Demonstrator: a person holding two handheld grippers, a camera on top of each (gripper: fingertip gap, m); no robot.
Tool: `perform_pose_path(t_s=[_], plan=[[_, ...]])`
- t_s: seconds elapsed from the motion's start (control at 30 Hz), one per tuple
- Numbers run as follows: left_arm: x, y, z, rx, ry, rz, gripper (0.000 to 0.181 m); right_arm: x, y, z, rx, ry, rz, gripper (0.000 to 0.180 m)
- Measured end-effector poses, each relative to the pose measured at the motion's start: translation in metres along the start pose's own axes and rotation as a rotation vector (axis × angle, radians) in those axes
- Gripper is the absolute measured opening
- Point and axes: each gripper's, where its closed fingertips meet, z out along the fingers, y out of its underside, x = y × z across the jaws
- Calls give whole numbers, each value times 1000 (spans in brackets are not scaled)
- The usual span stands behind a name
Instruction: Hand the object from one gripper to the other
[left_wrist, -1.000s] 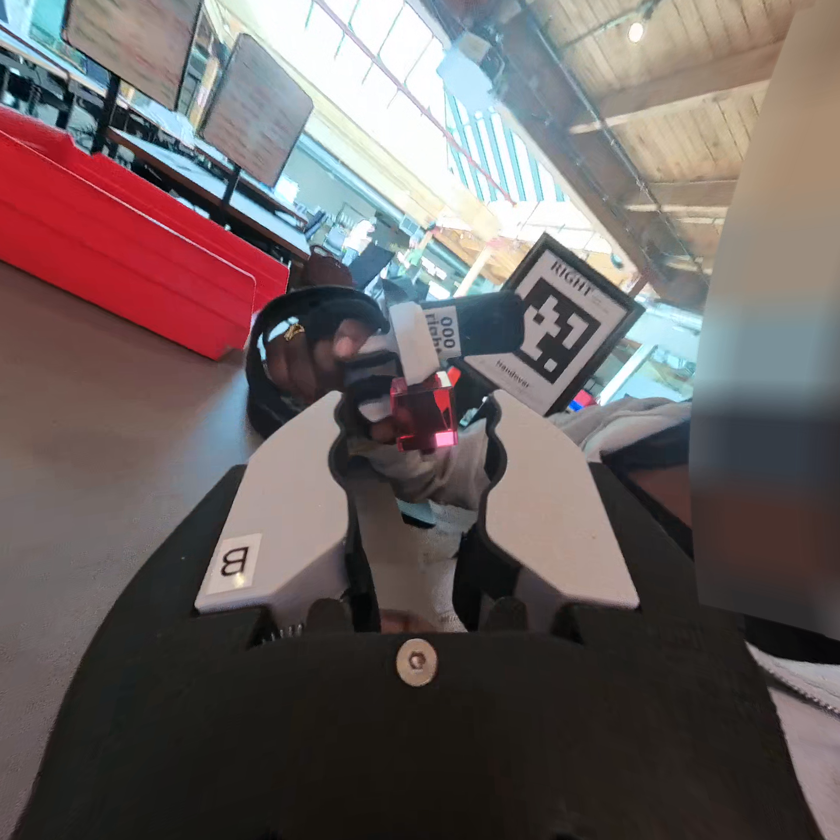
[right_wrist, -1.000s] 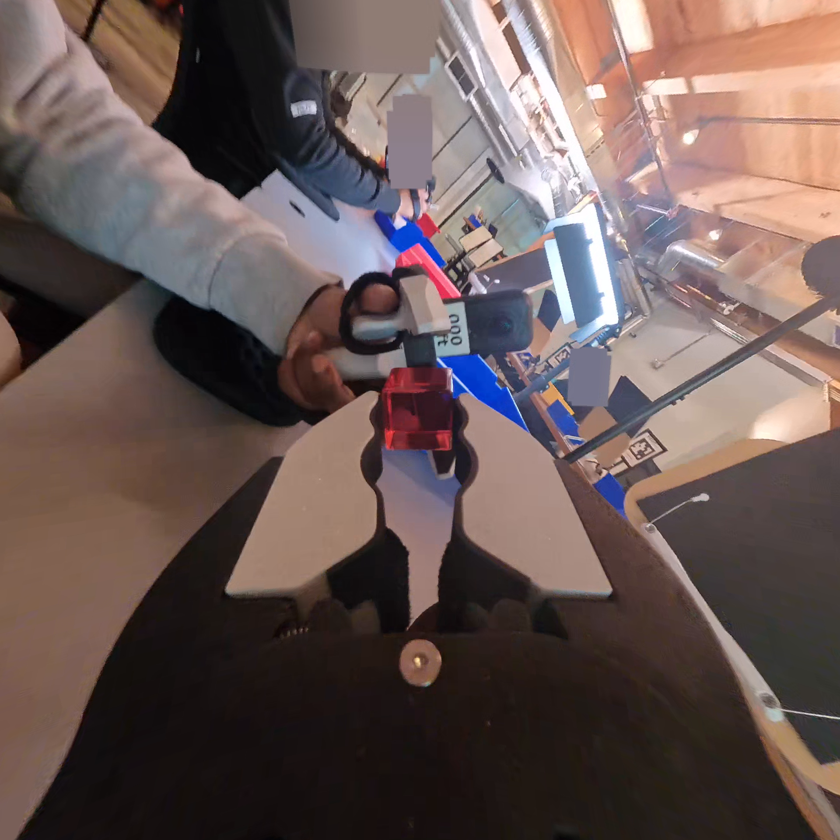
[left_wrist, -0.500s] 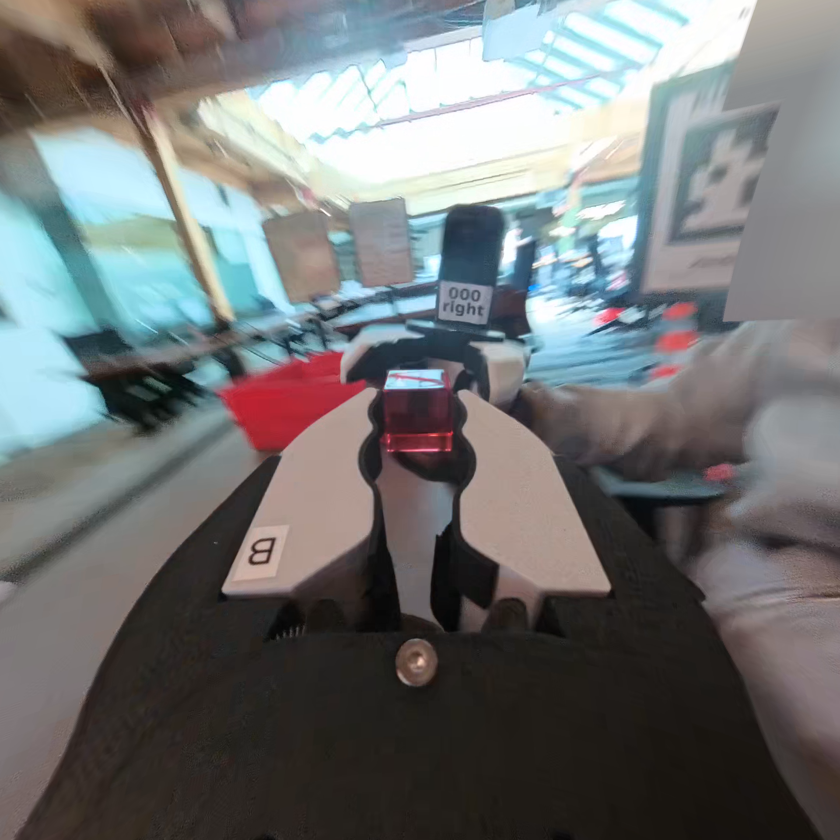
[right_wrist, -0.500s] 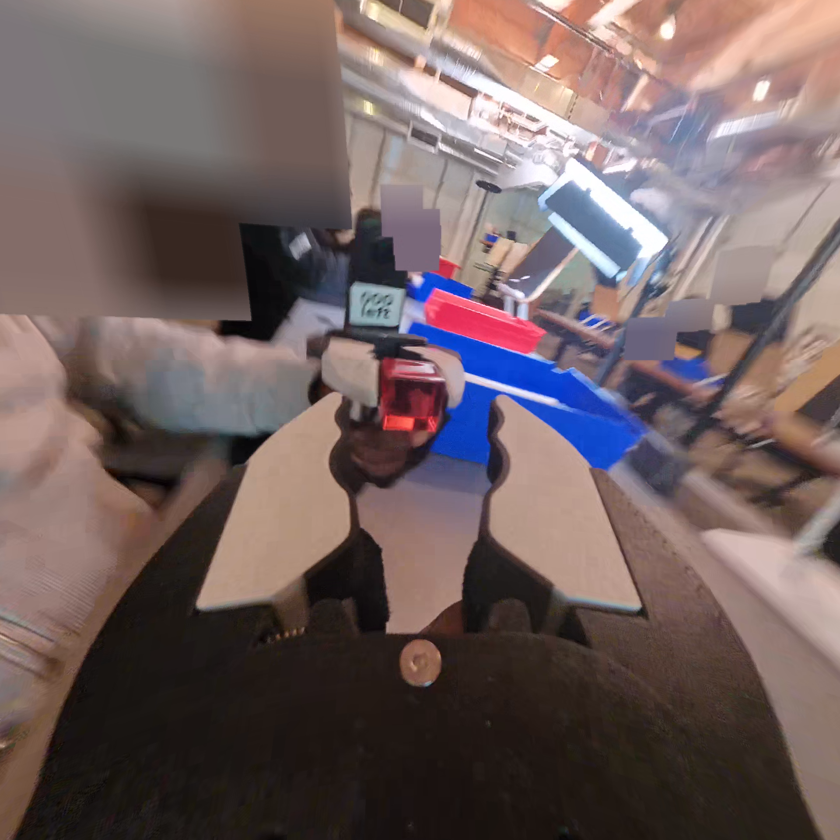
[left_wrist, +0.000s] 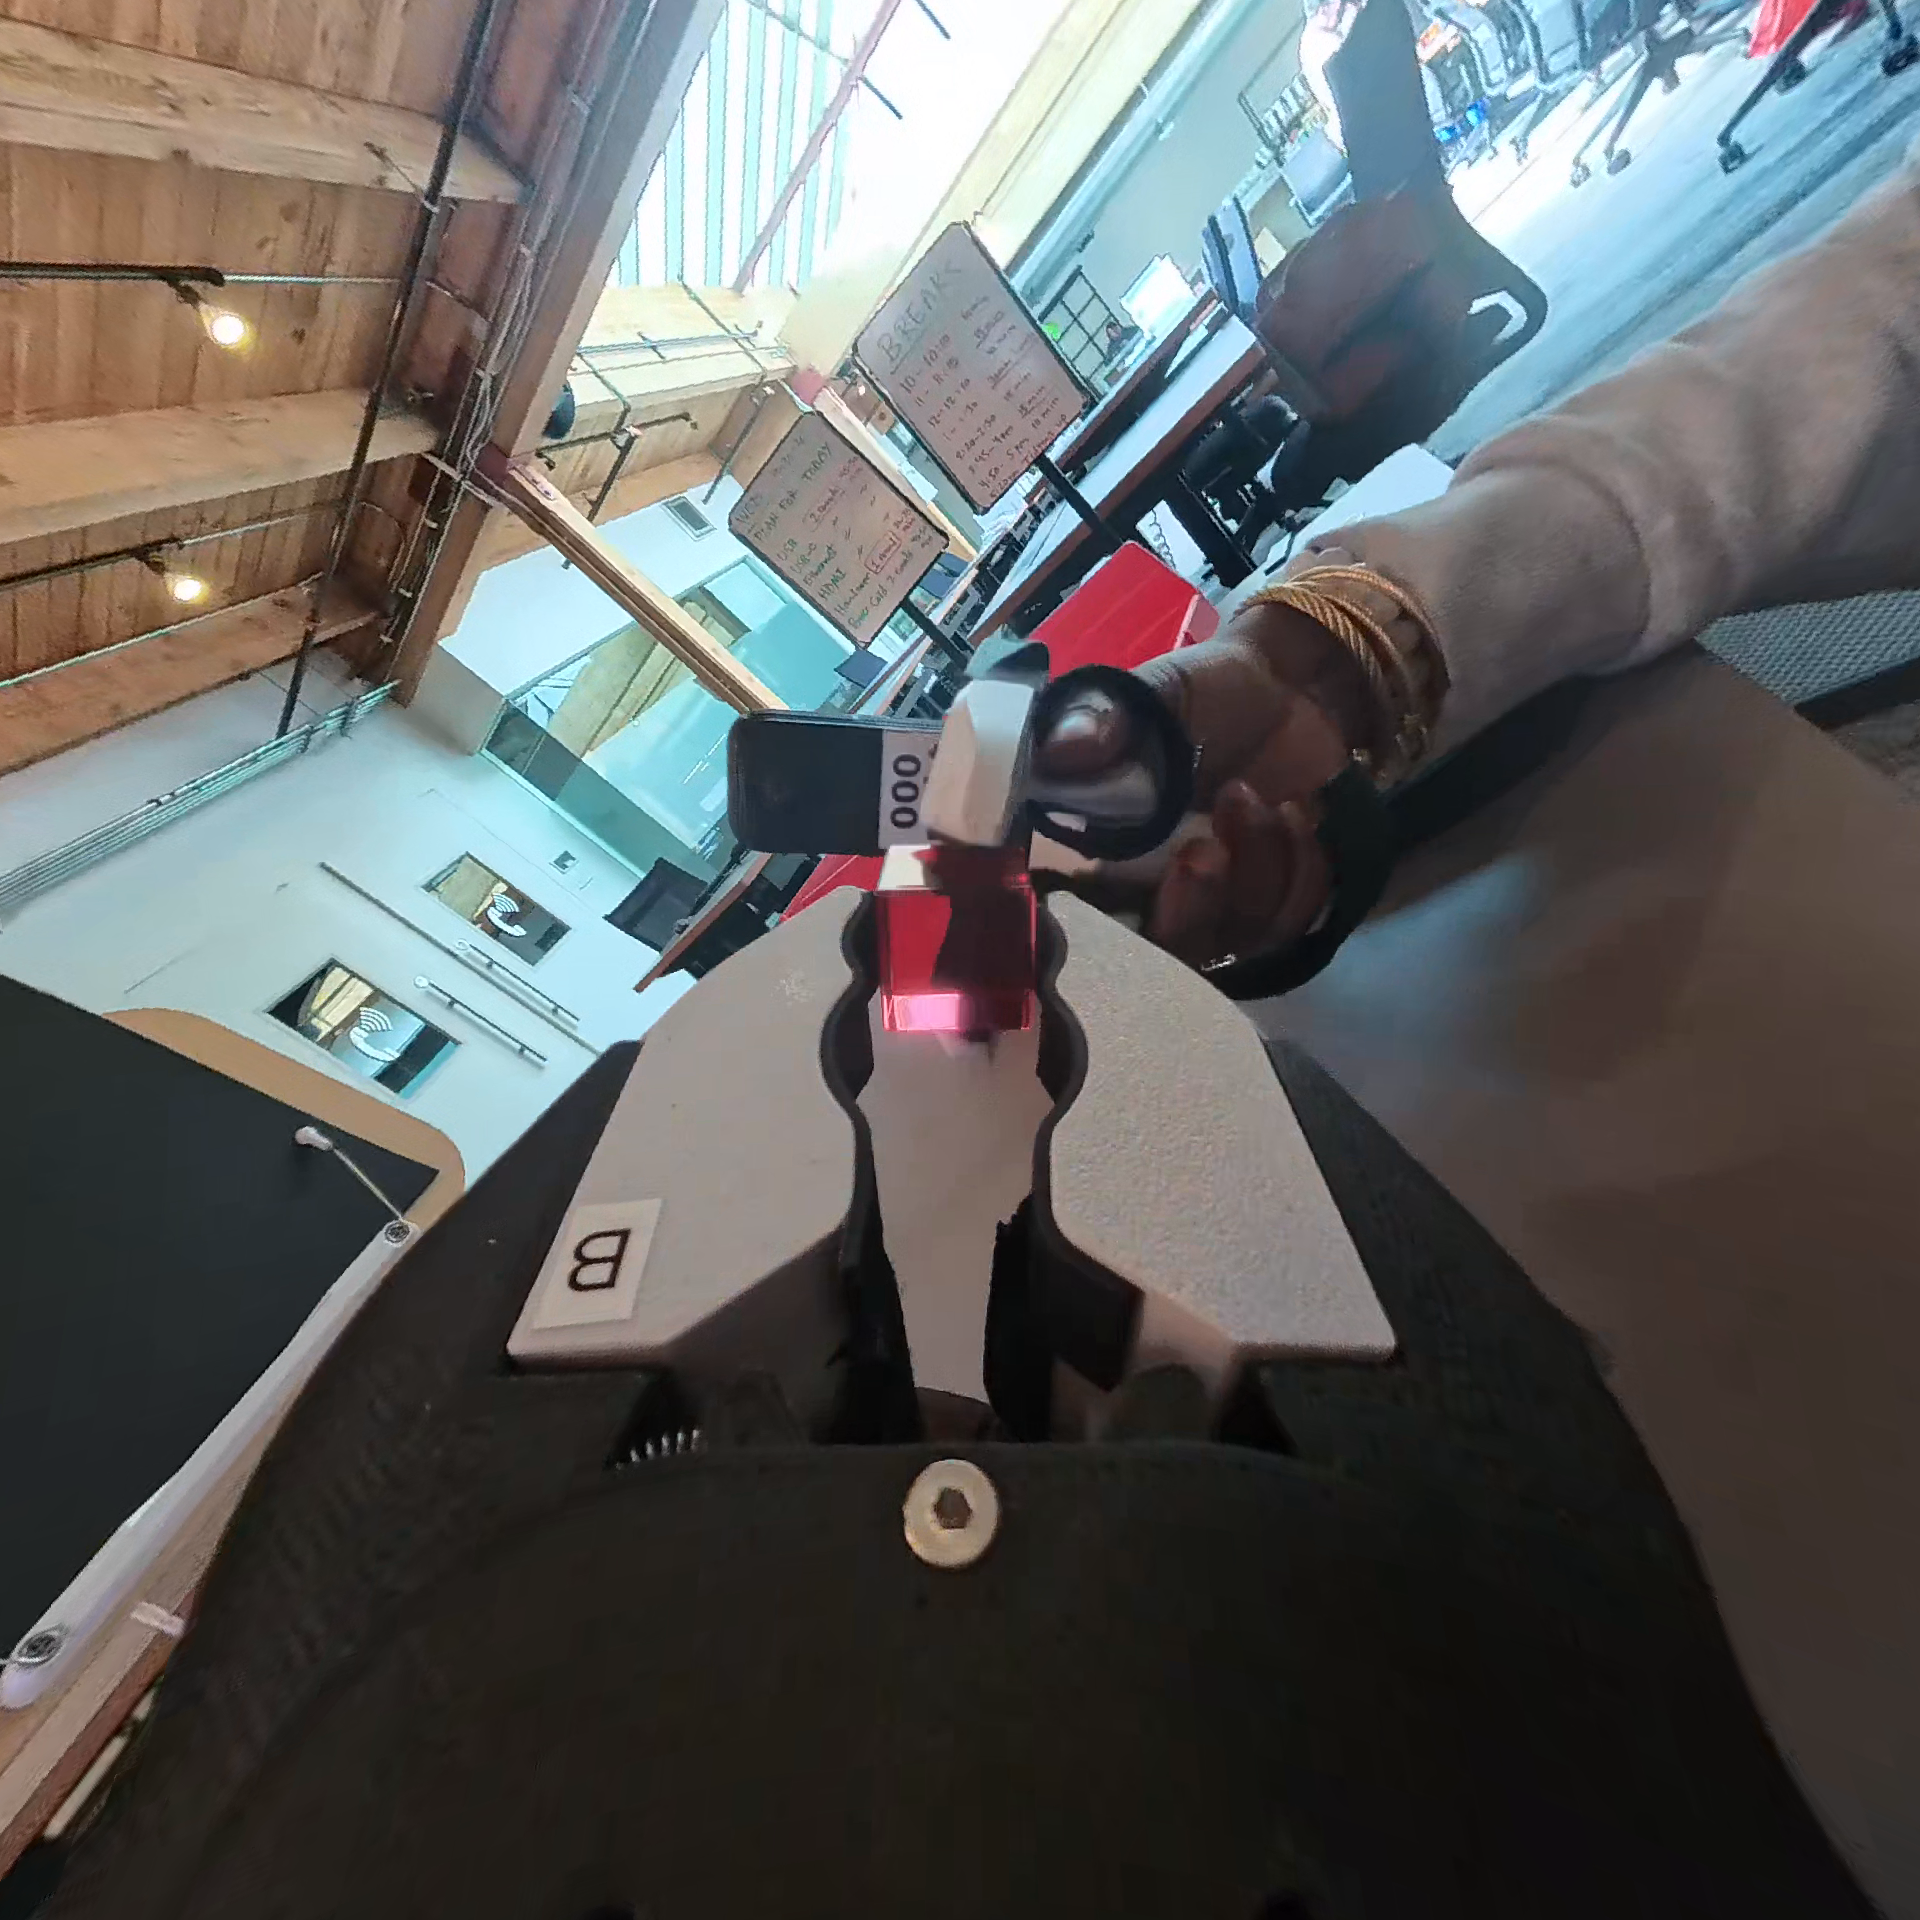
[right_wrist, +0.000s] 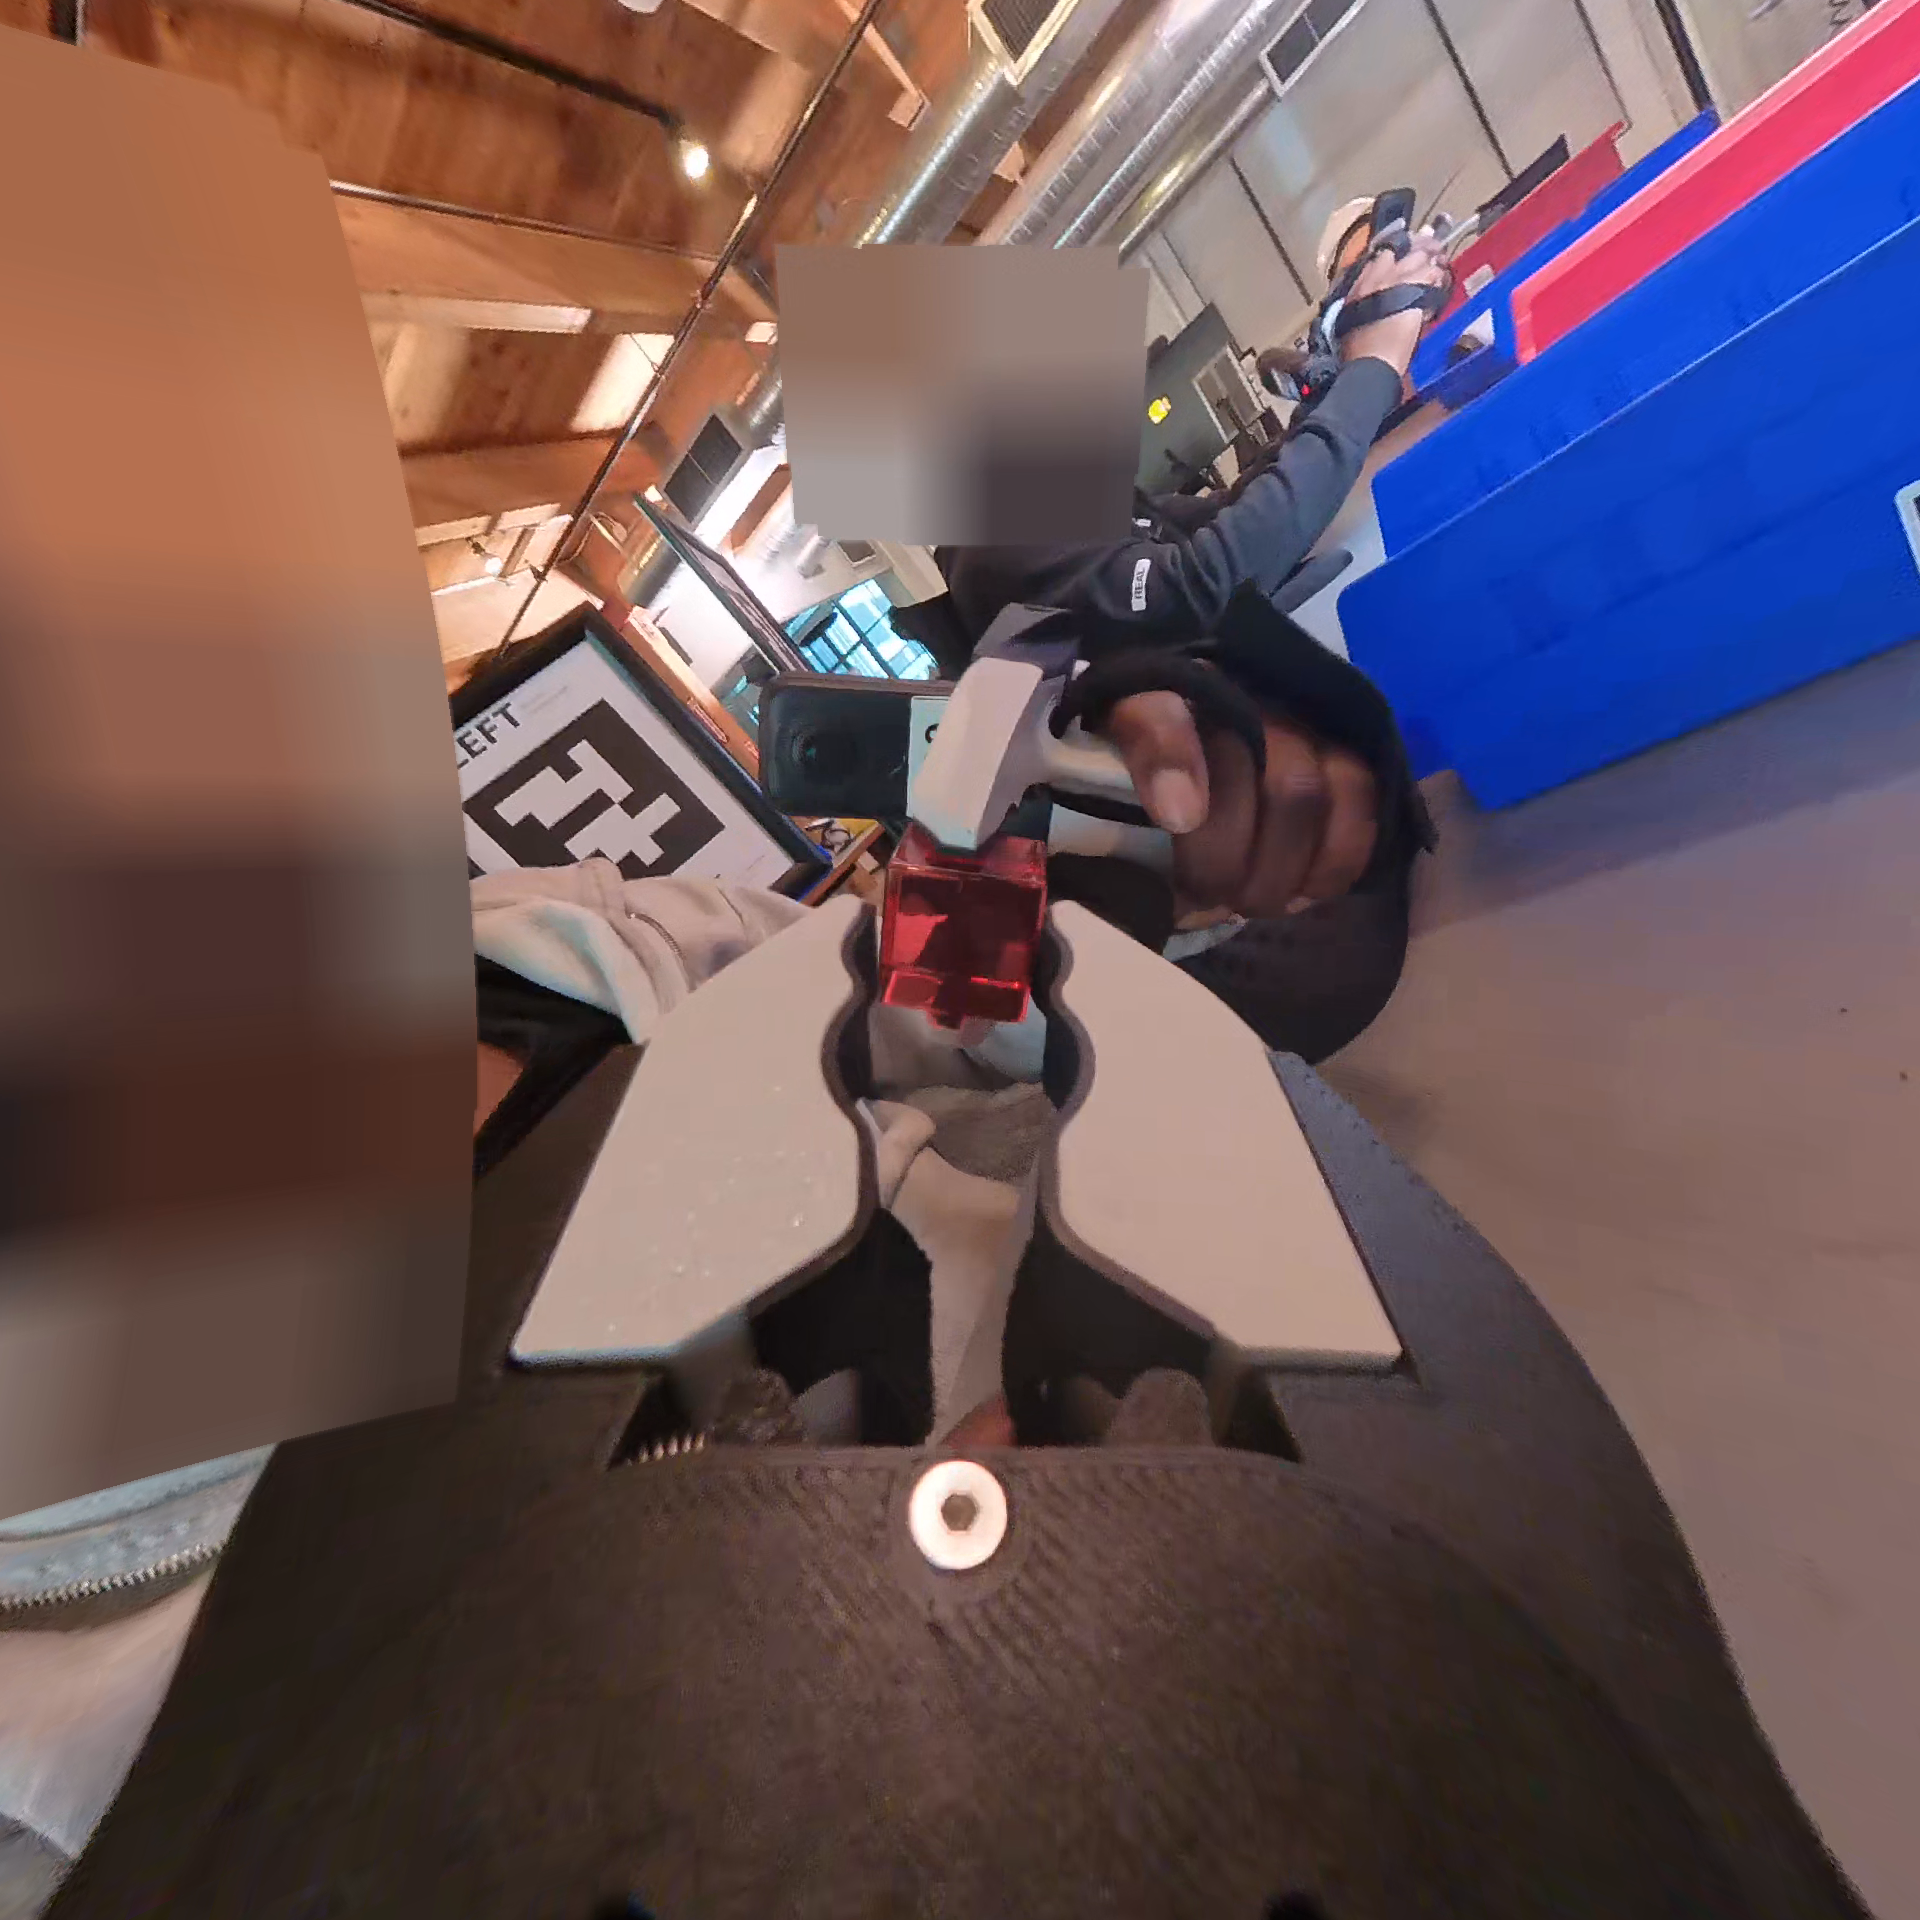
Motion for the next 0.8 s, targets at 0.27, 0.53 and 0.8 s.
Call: perform_pose_path(t_s=[0.27, 0.53, 0.8], plan=[[-20, -8, -7, 98, 37, -599, 47, -4, -14, -7, 7, 192, -510, 28], [-10, -16, -10, 215, 499, -1541, 54, -16, -9, -1, -165, 486, -1495, 28], [5, -15, -9, 133, 496, -1360, 27, 6, 3, 2, -321, 580, -1583, 29]])
